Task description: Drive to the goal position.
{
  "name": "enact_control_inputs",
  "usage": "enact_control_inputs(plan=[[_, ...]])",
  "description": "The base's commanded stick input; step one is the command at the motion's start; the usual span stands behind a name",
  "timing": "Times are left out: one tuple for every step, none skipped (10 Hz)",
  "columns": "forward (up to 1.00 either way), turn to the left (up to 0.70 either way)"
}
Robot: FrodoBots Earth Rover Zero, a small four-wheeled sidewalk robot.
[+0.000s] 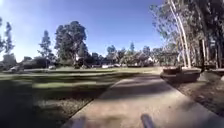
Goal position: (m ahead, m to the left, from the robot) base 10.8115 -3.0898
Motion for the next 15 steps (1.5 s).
enact_control_inputs(plan=[[1.0, 0.0], [1.0, 0.0], [1.0, 0.0], [1.0, -0.37], [1.0, -0.38], [1.0, -0.4], [1.0, -0.4], [1.0, -0.4], [1.0, -0.4], [1.0, -0.4], [1.0, -0.4], [1.0, -0.4], [1.0, -0.4], [1.0, -0.26], [1.0, -0.09]])
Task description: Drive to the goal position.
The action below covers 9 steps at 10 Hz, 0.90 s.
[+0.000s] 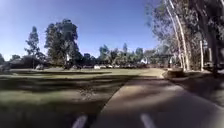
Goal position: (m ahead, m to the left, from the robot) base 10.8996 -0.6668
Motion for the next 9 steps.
enact_control_inputs(plan=[[1.0, 0.0], [1.0, 0.0], [1.0, 0.0], [1.0, 0.0], [1.0, 0.0], [1.0, 0.0], [1.0, 0.0], [1.0, 0.0], [1.0, 0.0]])
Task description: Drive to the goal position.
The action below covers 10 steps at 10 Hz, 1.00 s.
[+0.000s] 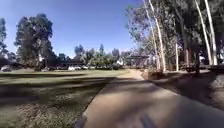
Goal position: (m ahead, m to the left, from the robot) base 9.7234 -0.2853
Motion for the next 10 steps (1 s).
enact_control_inputs(plan=[[1.0, 0.0], [1.0, 0.0], [1.0, 0.0], [1.0, 0.0], [1.0, 0.0], [1.0, 0.0], [1.0, 0.0], [1.0, 0.0], [1.0, 0.0], [1.0, 0.0]])
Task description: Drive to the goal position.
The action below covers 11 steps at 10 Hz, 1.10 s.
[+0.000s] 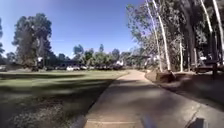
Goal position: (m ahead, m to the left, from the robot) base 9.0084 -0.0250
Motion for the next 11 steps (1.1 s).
enact_control_inputs(plan=[[1.0, -0.13], [1.0, -0.3], [1.0, -0.4], [1.0, -0.4], [1.0, -0.39], [1.0, -0.22], [1.0, -0.04], [1.0, 0.0], [1.0, 0.0], [1.0, 0.0], [1.0, 0.0]])
